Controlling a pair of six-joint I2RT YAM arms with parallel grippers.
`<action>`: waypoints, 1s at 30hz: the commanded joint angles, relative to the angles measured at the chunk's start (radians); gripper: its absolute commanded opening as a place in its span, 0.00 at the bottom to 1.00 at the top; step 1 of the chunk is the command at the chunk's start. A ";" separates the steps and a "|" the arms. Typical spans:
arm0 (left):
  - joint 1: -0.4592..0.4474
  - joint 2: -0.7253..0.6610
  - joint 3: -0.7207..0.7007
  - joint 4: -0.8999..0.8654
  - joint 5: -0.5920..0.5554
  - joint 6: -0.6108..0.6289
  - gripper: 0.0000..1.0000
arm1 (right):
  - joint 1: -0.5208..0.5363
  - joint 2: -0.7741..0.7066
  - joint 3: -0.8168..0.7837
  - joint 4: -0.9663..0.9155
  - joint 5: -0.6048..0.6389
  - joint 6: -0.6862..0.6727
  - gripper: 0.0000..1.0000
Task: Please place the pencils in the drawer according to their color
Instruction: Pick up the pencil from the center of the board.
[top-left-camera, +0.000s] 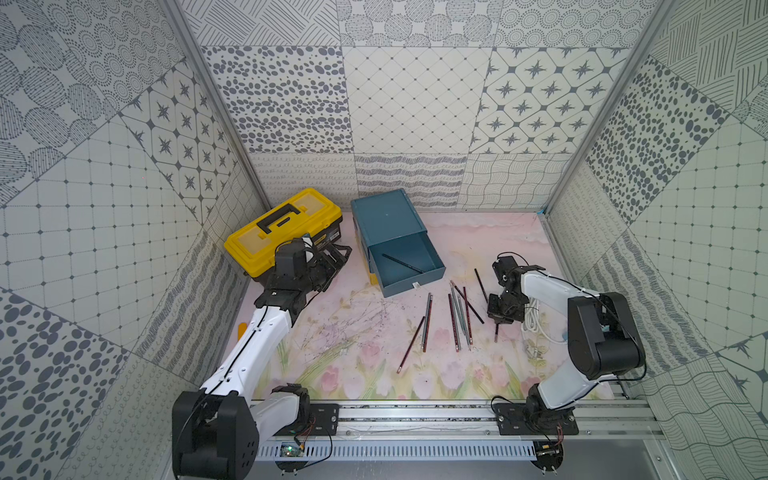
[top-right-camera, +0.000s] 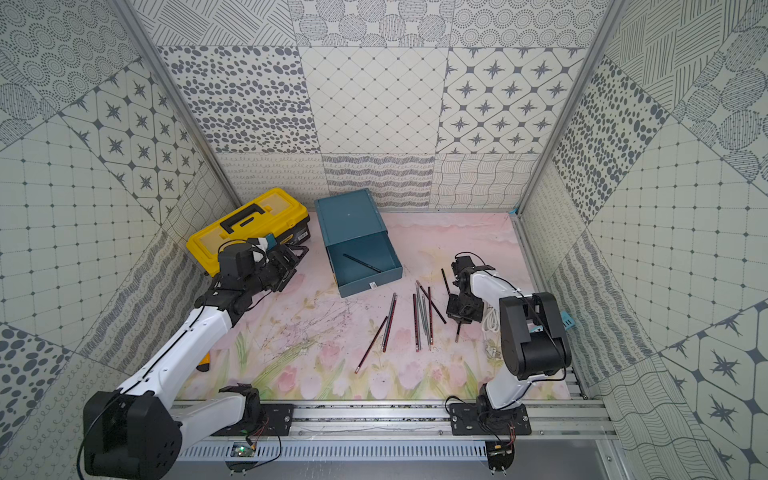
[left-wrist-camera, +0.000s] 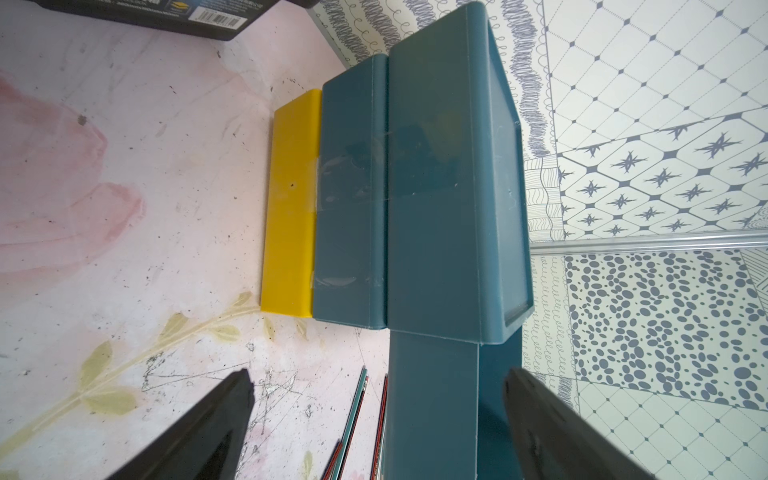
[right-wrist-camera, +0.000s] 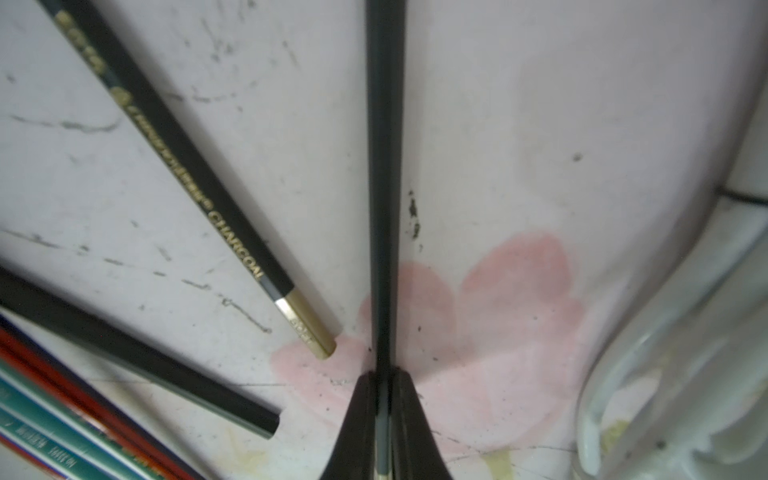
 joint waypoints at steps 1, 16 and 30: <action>0.008 0.000 0.001 0.033 0.011 0.006 0.99 | 0.004 -0.044 -0.002 0.021 0.014 -0.002 0.00; 0.007 -0.001 0.000 0.038 0.017 0.002 0.99 | 0.006 -0.143 0.018 -0.014 0.041 -0.034 0.00; 0.007 0.001 -0.004 0.065 0.033 0.001 0.99 | 0.023 -0.284 0.150 -0.033 -0.010 -0.100 0.00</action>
